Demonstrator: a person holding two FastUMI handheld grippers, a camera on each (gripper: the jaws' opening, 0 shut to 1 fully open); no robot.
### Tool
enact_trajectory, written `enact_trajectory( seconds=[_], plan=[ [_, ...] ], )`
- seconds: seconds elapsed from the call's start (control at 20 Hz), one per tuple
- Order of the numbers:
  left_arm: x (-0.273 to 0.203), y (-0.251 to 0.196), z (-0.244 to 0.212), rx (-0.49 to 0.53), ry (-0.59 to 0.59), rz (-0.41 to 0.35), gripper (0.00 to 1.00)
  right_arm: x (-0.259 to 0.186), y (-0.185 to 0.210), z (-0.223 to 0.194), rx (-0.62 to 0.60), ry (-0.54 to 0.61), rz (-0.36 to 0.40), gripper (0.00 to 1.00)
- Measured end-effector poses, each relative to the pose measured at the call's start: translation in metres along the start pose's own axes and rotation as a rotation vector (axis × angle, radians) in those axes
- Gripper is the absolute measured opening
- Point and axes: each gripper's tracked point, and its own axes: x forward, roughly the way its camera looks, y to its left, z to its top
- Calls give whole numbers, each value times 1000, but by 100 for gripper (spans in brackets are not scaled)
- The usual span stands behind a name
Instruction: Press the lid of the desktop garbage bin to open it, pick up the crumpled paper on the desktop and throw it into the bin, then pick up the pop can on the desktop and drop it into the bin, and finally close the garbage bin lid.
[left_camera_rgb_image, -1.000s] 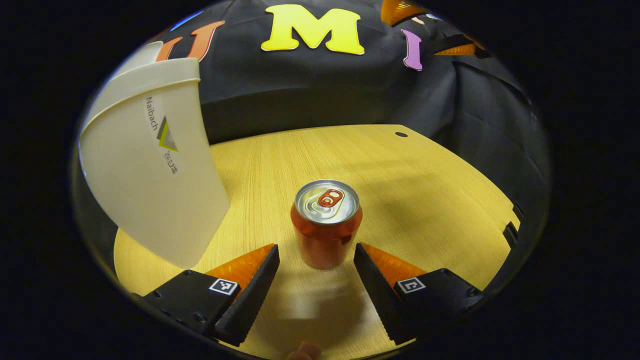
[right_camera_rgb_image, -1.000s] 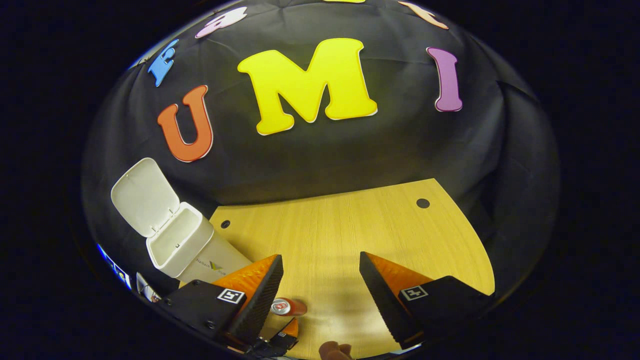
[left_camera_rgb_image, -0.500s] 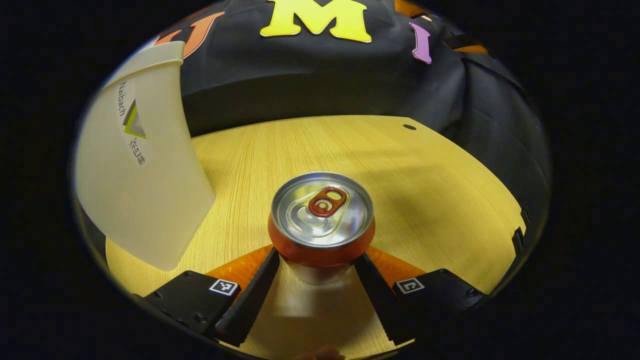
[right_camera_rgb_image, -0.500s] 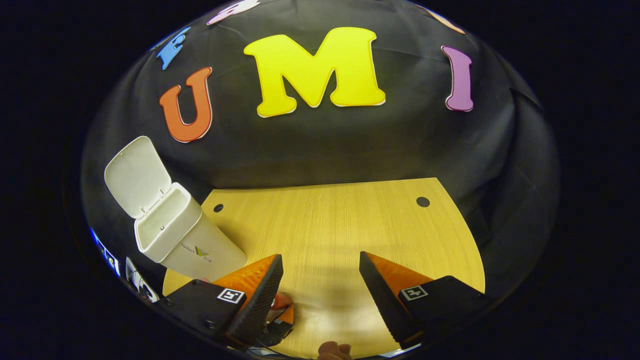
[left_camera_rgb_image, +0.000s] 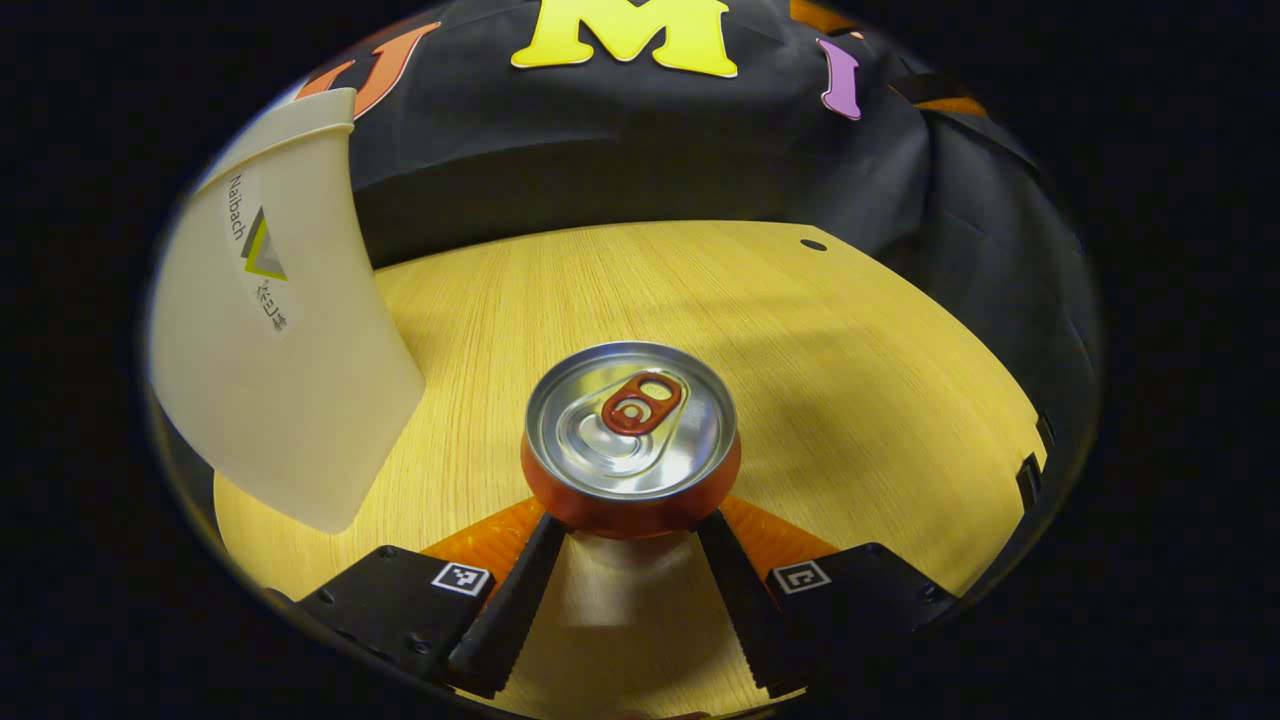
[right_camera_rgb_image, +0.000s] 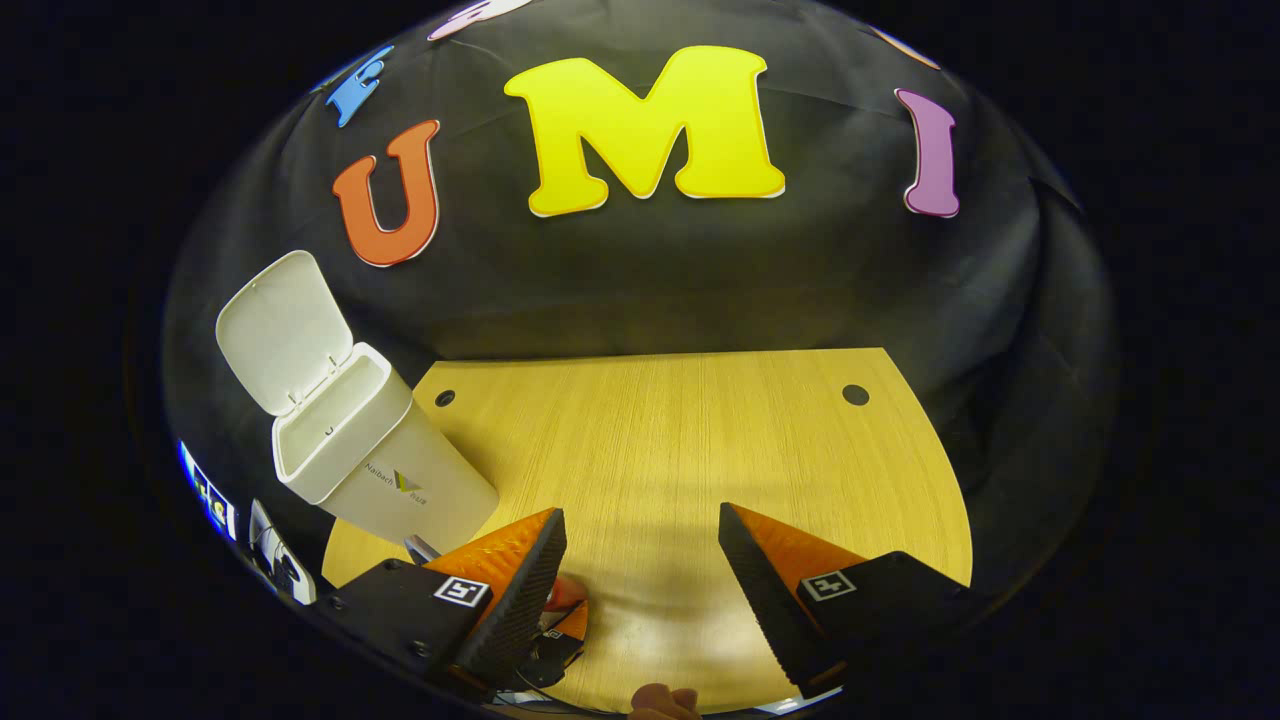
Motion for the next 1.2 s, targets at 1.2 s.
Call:
enact_trajectory(
  seconds=[1.2],
  plan=[
    [-223,97,149,-292,-32,219,86,26,-65,-61,-71,71,-18,97]
  ],
)
